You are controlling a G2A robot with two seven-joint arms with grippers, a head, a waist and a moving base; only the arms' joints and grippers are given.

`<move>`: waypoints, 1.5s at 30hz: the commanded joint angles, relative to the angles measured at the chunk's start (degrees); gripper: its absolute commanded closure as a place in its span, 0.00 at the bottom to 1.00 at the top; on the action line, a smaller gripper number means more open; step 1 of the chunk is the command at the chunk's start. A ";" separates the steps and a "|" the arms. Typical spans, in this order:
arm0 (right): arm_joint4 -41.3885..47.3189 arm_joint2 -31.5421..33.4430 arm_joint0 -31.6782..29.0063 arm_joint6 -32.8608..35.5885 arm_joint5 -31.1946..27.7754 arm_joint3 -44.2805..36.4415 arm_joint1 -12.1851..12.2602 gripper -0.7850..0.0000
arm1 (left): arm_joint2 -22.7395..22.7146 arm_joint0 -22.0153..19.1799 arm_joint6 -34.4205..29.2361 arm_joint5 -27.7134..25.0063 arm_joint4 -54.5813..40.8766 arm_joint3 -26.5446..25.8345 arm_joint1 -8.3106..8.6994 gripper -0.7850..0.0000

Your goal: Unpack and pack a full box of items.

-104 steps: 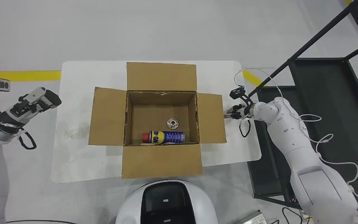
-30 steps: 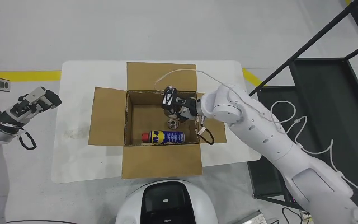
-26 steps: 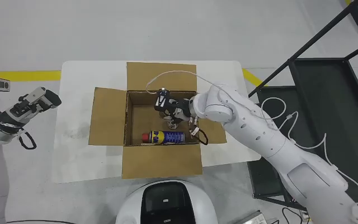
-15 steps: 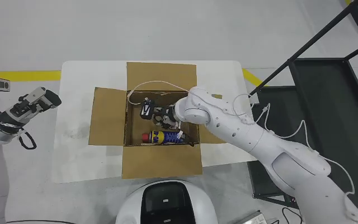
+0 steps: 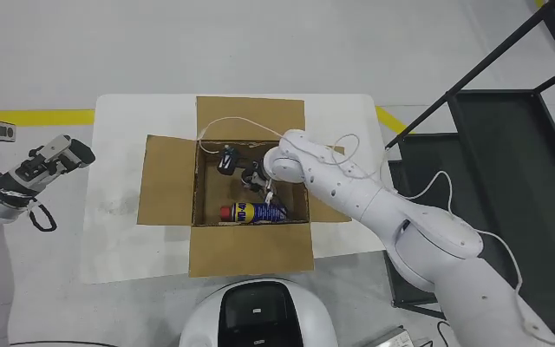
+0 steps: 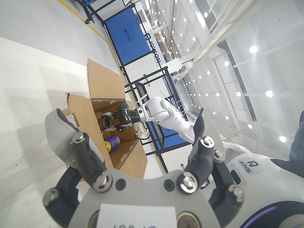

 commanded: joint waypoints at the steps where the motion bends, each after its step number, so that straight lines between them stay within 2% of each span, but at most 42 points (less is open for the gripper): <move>1: -0.27 -0.26 0.28 -0.43 -0.53 1.88 -0.70 1.00 | 0.00 0.00 0.00 0.00 0.00 0.00 0.00 0.00; 2: -0.36 -0.35 0.44 -0.75 -0.84 2.92 -1.15 0.91 | 0.00 0.00 0.00 0.00 0.00 0.00 0.00 0.00; 5: -0.46 -0.39 0.60 -1.27 -1.29 4.67 -1.98 0.07 | 0.00 0.00 0.00 0.00 0.00 0.00 0.00 0.00; 6: -0.47 -0.36 0.63 -1.34 -1.37 4.94 -2.13 0.00 | 0.00 0.00 0.00 0.00 0.00 0.00 0.00 0.00; 11: -0.22 1.04 0.76 -2.59 -3.25 4.64 -2.16 0.00 | 0.00 0.00 0.00 0.00 0.00 0.00 0.00 0.00; 15: -0.01 3.46 0.16 -1.46 -6.03 1.26 -0.46 0.00 | 0.00 0.00 0.00 0.00 0.00 0.00 0.00 0.00; 21: 4.19 12.26 -4.15 2.57 -11.05 -10.03 5.20 0.00 | 1.06 0.61 2.12 1.01 0.99 -0.99 -0.08 0.00; 25: 10.08 22.24 -11.21 8.33 -13.05 -21.72 10.39 0.00 | 3.19 -0.45 4.02 1.45 3.40 0.54 -0.09 0.00; 29: 17.00 33.34 -20.47 15.58 -13.84 -33.28 15.09 0.00 | 6.55 -3.08 5.59 0.38 5.10 5.06 -0.34 0.00; 34: 25.26 43.40 -30.15 19.16 -11.10 -41.69 19.65 0.00 | 11.40 -7.38 9.34 -1.85 10.31 11.86 -0.82 0.00; 40: 34.46 52.69 -37.61 19.69 -10.57 -42.45 23.87 0.00 | 19.18 -13.82 14.33 -2.61 18.08 19.12 -2.02 0.00; 45: 42.09 60.59 -41.80 18.82 -11.44 -37.22 26.25 0.00 | 24.65 -18.48 10.44 -6.09 13.22 24.39 -3.49 0.00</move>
